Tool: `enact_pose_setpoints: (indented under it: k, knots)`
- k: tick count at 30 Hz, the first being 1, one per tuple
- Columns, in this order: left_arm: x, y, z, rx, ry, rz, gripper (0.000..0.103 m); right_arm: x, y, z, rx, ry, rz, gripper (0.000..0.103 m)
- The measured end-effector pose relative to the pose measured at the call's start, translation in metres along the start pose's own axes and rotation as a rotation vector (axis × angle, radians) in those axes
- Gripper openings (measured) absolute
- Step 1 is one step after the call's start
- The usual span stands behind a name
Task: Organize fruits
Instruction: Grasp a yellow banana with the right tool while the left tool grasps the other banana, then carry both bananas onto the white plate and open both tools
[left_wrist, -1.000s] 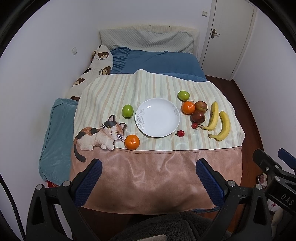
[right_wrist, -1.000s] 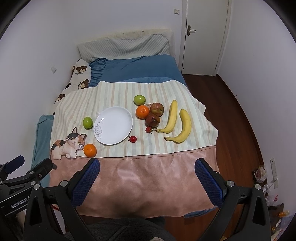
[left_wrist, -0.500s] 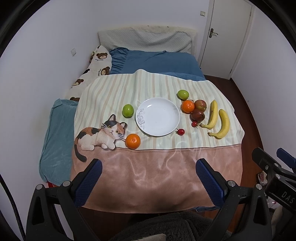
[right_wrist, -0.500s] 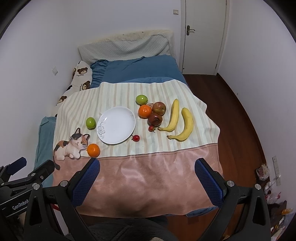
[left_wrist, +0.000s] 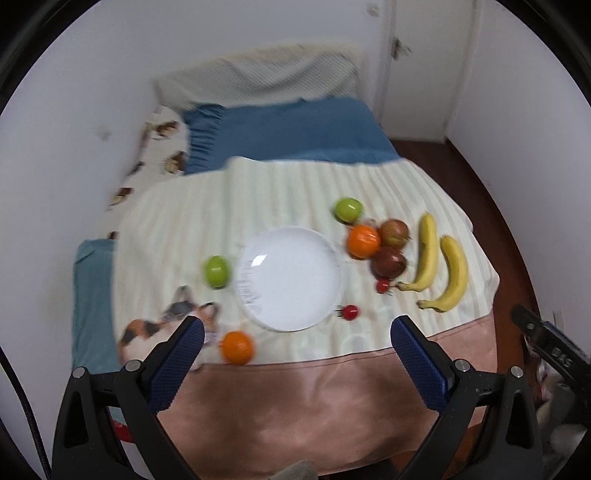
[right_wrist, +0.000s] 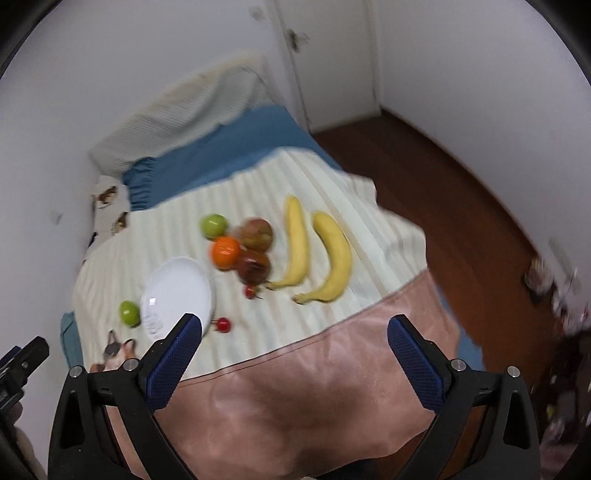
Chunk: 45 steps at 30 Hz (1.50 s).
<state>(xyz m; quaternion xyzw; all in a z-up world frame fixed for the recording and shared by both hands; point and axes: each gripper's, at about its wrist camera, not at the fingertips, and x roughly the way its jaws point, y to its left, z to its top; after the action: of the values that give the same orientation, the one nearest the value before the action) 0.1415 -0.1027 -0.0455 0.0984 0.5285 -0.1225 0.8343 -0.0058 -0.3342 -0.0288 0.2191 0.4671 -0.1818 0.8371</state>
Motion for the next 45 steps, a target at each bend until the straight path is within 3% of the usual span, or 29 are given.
enact_pose_setpoints:
  k: [2, 4, 6, 7, 9, 14, 18, 19, 25, 33, 36, 40, 45]
  knots:
    - [0.027, -0.021, 0.014, 0.024, 0.044, -0.026, 0.103, 0.039, -0.022, 0.014, 0.039, 0.046, -0.003, 0.097]
    - [0.061, -0.051, 0.032, 0.052, 0.090, -0.046, 0.100, 0.079, -0.042, 0.028, 0.058, 0.085, -0.028, 0.087]
    - [0.096, -0.084, 0.049, 0.085, 0.148, -0.078, 0.086, 0.120, -0.059, 0.041, 0.084, 0.141, -0.038, 0.079]
    - [0.105, -0.095, 0.050, 0.091, 0.167, -0.094, 0.083, 0.138, -0.066, 0.046, 0.097, 0.166, -0.032, 0.076]
    - [0.137, -0.125, 0.066, 0.117, 0.214, -0.113, 0.078, 0.170, -0.076, 0.054, 0.109, 0.202, -0.024, 0.074]
    - [0.191, -0.179, 0.086, 0.164, 0.287, -0.135, 0.077, 0.243, -0.082, 0.068, 0.092, 0.271, -0.023, 0.070]
    - [0.219, -0.205, 0.092, 0.200, 0.340, -0.152, 0.077, 0.287, -0.080, 0.065, 0.052, 0.321, -0.062, 0.046]
    - [0.227, -0.211, 0.093, 0.205, 0.356, -0.158, 0.077, 0.289, -0.080, 0.064, 0.044, 0.318, -0.062, 0.041]
    - [0.263, -0.244, 0.094, 0.244, 0.418, -0.185, 0.077, 0.278, -0.103, 0.050, 0.068, 0.343, -0.030, 0.040]
    - [0.308, -0.276, 0.076, 0.325, 0.456, -0.145, 0.048, 0.282, -0.132, 0.035, 0.112, 0.383, 0.001, 0.041]
    - [0.309, -0.275, 0.071, 0.304, 0.438, -0.167, 0.034, 0.283, -0.132, 0.037, 0.122, 0.395, 0.005, 0.041]
    - [0.298, -0.266, 0.061, 0.298, 0.408, -0.177, 0.033, 0.298, -0.132, 0.042, 0.147, 0.410, 0.011, 0.043]
    - [0.279, -0.242, 0.024, 0.312, 0.451, -0.175, 0.033, 0.290, -0.129, 0.036, 0.094, 0.396, -0.010, 0.042]
